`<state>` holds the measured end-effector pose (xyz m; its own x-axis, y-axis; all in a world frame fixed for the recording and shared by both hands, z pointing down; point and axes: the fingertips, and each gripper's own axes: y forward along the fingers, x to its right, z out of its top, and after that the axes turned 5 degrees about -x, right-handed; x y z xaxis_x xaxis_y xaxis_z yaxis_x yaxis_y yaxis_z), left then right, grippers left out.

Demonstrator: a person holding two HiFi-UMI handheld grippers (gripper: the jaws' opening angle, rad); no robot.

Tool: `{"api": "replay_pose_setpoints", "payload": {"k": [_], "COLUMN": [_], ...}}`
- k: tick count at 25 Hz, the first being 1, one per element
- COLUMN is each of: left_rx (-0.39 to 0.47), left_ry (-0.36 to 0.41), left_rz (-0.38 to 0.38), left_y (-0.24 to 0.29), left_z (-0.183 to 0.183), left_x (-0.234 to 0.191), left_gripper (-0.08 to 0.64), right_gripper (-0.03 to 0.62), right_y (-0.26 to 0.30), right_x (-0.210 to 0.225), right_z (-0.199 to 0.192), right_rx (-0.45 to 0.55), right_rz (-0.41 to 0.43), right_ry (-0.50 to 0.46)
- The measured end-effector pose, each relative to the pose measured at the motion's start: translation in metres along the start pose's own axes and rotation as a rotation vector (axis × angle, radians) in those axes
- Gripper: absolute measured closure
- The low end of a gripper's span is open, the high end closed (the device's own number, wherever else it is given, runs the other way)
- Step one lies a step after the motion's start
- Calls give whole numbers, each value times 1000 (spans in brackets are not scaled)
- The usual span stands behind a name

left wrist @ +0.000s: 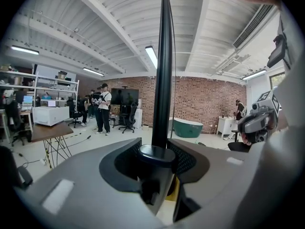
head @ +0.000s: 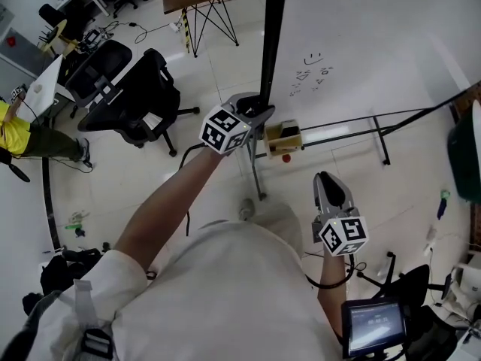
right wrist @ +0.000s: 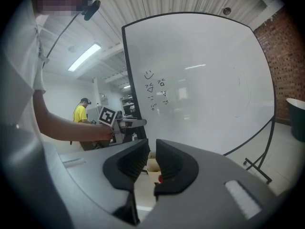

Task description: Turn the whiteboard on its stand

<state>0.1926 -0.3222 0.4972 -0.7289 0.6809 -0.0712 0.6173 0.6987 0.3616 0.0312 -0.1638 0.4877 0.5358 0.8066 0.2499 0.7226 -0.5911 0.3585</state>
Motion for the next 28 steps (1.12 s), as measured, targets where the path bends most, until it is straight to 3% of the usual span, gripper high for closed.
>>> {"api": "replay_pose_setpoints", "payload": {"k": [5,12,21,28], "left_rx": [4,23,17,19], "left_ry": [2,-2,-14,-40], "left_rz": [32,33,52,85], "left_y": [-50,-140,-142,-138], "left_z": [-38,-72,-72,-77], "left_x": [-22,-22,-24,-28], "left_gripper": [380,377,374,370], "right_gripper": [537,537,537,537], "right_y": [11,-21,-36,-28], "right_x": [-47,-115,-91,-49], "right_z": [-24,-33,-41,-34], "right_rx": [-3,17,-11,-28], "right_rz": [41,64,141,182], "right_ry": [-42,-84,-97,-110]}}
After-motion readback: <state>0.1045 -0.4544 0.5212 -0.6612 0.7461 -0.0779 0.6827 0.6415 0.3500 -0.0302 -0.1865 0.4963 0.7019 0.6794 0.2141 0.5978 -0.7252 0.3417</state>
